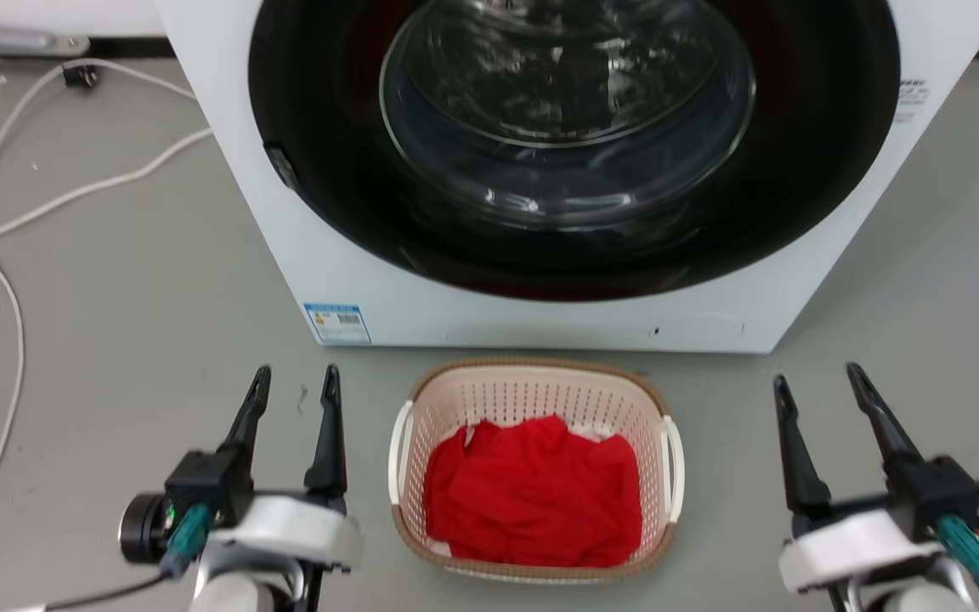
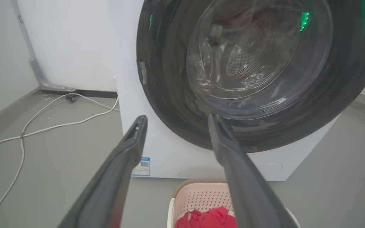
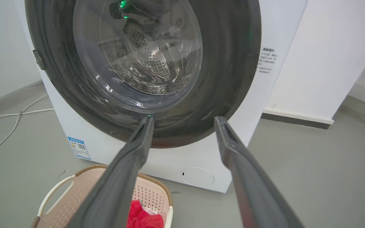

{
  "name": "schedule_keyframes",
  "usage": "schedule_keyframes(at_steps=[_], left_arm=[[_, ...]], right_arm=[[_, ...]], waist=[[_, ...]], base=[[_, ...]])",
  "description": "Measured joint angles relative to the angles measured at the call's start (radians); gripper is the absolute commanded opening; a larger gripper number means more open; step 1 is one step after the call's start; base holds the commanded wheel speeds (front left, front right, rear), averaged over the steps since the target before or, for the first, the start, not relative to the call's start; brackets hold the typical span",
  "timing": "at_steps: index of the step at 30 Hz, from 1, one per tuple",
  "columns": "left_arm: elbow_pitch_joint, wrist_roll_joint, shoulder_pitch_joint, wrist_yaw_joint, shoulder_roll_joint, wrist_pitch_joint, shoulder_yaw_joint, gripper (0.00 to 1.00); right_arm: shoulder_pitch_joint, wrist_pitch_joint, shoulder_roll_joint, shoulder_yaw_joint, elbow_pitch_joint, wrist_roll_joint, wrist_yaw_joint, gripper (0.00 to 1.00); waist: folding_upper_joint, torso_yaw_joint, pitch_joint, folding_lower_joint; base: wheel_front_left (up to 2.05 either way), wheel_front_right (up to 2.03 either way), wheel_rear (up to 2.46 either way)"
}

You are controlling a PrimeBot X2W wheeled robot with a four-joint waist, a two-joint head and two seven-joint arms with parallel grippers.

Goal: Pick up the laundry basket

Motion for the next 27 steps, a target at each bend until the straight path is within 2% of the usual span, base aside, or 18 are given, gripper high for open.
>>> schedule_keyframes(at_steps=[5,13,21,27], left_arm=[[0.134,0.019,-0.131,-0.025,0.001,0.0,0.007,1.0],[0.406,0.053,-0.34,-0.057,0.024,0.0,0.013,1.0],[0.701,0.088,-0.536,-0.074,0.065,0.0,-0.041,1.0],[0.889,0.098,-0.686,-0.081,0.086,0.001,-0.093,1.0]], right_arm=[[-0.119,0.0,0.0,0.022,0.128,-0.047,0.0,1.0],[-0.328,0.0,-0.001,0.067,0.421,-0.11,0.0,1.0],[-0.547,0.0,-0.001,0.111,0.751,-0.164,0.0,1.0],[-0.712,0.037,-0.001,0.15,0.944,-0.148,0.0,1.0]], waist=[[-0.0001,-0.003,0.08,0.0001],[0.0,-0.013,0.236,0.0003],[-0.0001,-0.024,0.384,0.0002],[-0.0001,-0.037,0.487,0.0002]], base=[[0.0,0.0,0.0],[0.0,0.0,0.0],[0.0,0.0,0.0],[0.0,0.0,0.0]])
